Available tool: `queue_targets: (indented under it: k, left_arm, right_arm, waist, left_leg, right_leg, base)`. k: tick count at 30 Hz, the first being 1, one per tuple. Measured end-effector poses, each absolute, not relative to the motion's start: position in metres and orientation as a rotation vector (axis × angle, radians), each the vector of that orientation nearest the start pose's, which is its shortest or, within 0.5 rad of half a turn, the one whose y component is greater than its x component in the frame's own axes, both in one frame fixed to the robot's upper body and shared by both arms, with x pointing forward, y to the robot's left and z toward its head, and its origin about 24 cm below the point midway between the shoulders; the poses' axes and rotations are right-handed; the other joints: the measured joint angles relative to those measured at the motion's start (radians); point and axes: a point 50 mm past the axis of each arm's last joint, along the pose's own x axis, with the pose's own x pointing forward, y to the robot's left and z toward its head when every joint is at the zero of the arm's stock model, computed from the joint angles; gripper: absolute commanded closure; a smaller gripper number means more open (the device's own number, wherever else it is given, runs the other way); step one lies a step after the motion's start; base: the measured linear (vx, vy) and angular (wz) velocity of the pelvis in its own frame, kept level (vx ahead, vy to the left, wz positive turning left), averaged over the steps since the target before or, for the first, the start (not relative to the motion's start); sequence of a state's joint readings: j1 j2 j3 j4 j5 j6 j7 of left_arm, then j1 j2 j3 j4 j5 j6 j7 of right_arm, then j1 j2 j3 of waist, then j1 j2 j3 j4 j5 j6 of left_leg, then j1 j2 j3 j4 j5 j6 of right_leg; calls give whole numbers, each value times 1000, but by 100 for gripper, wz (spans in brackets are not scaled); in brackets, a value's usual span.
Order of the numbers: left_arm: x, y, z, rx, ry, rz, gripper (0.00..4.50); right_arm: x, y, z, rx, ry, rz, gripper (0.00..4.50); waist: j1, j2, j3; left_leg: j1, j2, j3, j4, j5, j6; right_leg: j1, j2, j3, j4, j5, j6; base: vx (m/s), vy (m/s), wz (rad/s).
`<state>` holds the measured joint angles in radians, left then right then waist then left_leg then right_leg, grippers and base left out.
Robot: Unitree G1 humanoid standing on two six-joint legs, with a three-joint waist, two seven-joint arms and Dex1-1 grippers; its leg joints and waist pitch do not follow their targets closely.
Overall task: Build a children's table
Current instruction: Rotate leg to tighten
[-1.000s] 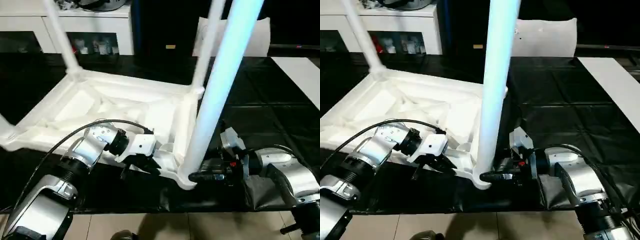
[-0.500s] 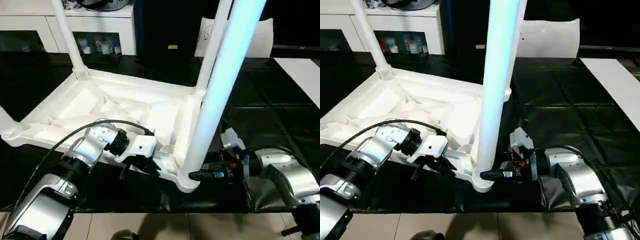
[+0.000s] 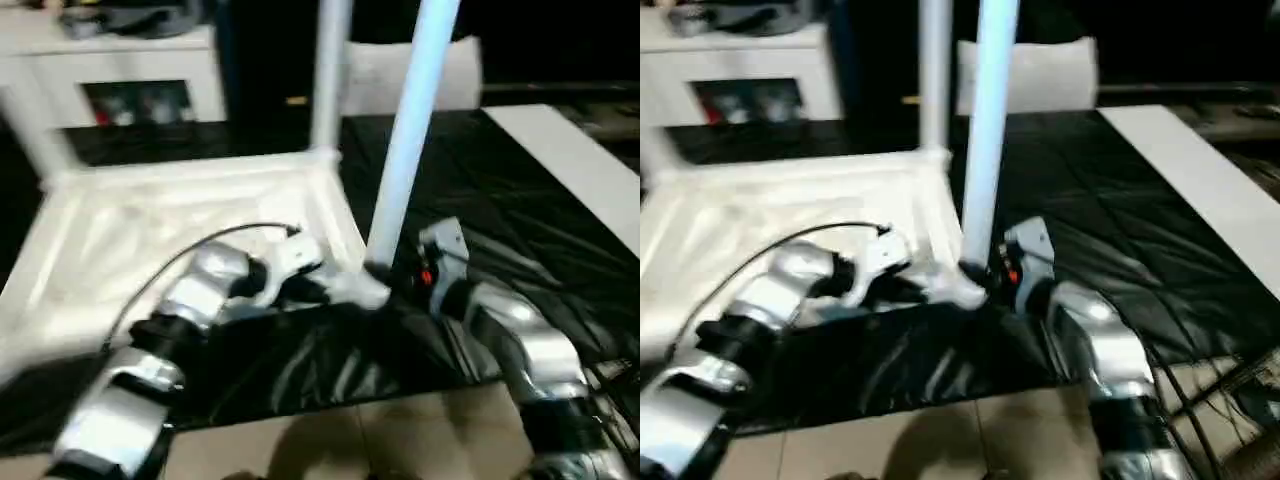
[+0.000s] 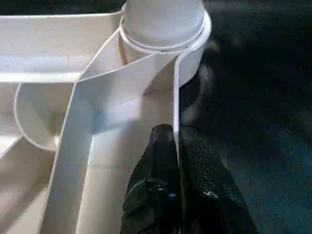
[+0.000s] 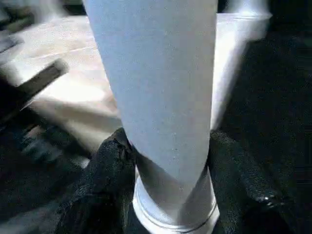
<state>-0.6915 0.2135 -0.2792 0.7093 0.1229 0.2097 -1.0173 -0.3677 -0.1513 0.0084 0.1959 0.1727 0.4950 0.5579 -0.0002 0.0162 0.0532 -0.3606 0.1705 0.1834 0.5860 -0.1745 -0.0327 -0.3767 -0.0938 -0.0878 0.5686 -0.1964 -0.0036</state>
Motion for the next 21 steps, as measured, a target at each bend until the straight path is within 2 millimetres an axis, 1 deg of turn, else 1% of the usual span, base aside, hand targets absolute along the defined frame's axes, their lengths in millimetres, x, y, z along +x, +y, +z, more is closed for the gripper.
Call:
queue_targets:
  k: [1,3,4,5,9,10,11,13,14,15,16,18,21]
  left_arm:
    - [336,89,45,368,503,-1136,450]
    - [337,84,45,350,505,-1088,450]
    - [338,83,45,345,508,-1076,450]
    - [338,82,45,344,508,-1070,450]
    - [338,80,48,358,501,-1068,450]
    - [338,79,49,362,498,-1074,450]
    - [338,79,49,367,495,-1077,450]
    - [337,80,51,382,484,-1095,450]
    - [337,80,52,388,478,-1104,450]
    - [336,81,52,396,472,-1118,450]
    - [334,82,52,406,463,-1140,450]
    - [333,85,53,416,455,-1162,450]
    - [331,88,55,423,441,-1204,450]
  right_arm:
    - [314,-124,56,86,335,574,260]
    - [319,-121,57,89,339,522,260]
    - [320,-120,57,88,337,504,205]
    - [320,-120,57,83,333,500,191]
    - [319,-120,57,78,310,499,184]
    - [318,-121,57,77,299,498,164]
    - [317,-121,56,77,293,501,152]
    - [314,-122,56,80,275,517,143]
    - [313,-123,57,82,268,524,119]
    - [311,-126,56,83,259,535,119]
    - [307,-131,56,64,249,567,104]
    - [301,-138,54,42,241,613,98]
    - [294,-148,51,15,240,659,64]
  waist:
    - [-8,1,1]
    - [-20,2,1]
    - [-22,2,2]
    - [-22,3,2]
    - [-20,4,3]
    - [-18,4,3]
    - [-17,4,3]
    - [-13,4,3]
    - [-10,4,3]
    - [-7,4,3]
    - [2,4,3]
    - [8,4,3]
    - [18,4,3]
  left_leg:
    - [-1,0,-4,0,0,0]
    - [-2,0,-8,0,0,0]
    - [-2,0,-8,0,0,0]
    - [-2,0,-8,0,0,0]
    - [-5,-1,-8,-1,0,0]
    - [-7,-1,-8,-1,0,0]
    - [-7,-1,-7,-1,0,0]
    - [-8,-2,-7,-1,0,1]
    - [-9,-2,-7,-1,0,1]
    - [-9,-2,-7,-2,0,1]
    - [-9,-2,-7,-2,0,1]
    - [-9,-2,-6,-2,-1,1]
    - [-8,-1,-6,-9,-1,0]
  right_leg:
    - [2,0,-6,-7,0,0]
    - [4,0,-11,-15,0,0]
    - [4,0,-11,-16,0,0]
    - [4,-1,-11,-16,0,0]
    - [1,-1,-10,-16,0,-1]
    - [0,-1,-9,-16,2,-3]
    - [-1,-1,-8,-16,5,-8]
    - [-3,-1,-7,-14,9,-14]
    - [-4,-1,-7,-13,12,-17]
    - [-5,-1,-7,-13,15,-19]
    - [-5,-1,-7,-12,21,-20]
    - [-6,-1,-7,-10,29,-18]
    - [-8,0,-7,-7,39,-16]
  base:
    - [0,0,0]
    - [0,0,0]
    - [0,0,0]
    - [0,0,0]
    - [0,0,0]
    - [0,0,0]
    - [0,0,0]
    - [0,0,0]
    - [0,0,0]
    - [0,0,0]
    - [0,0,0]
    - [0,0,0]
    - [0,0,0]
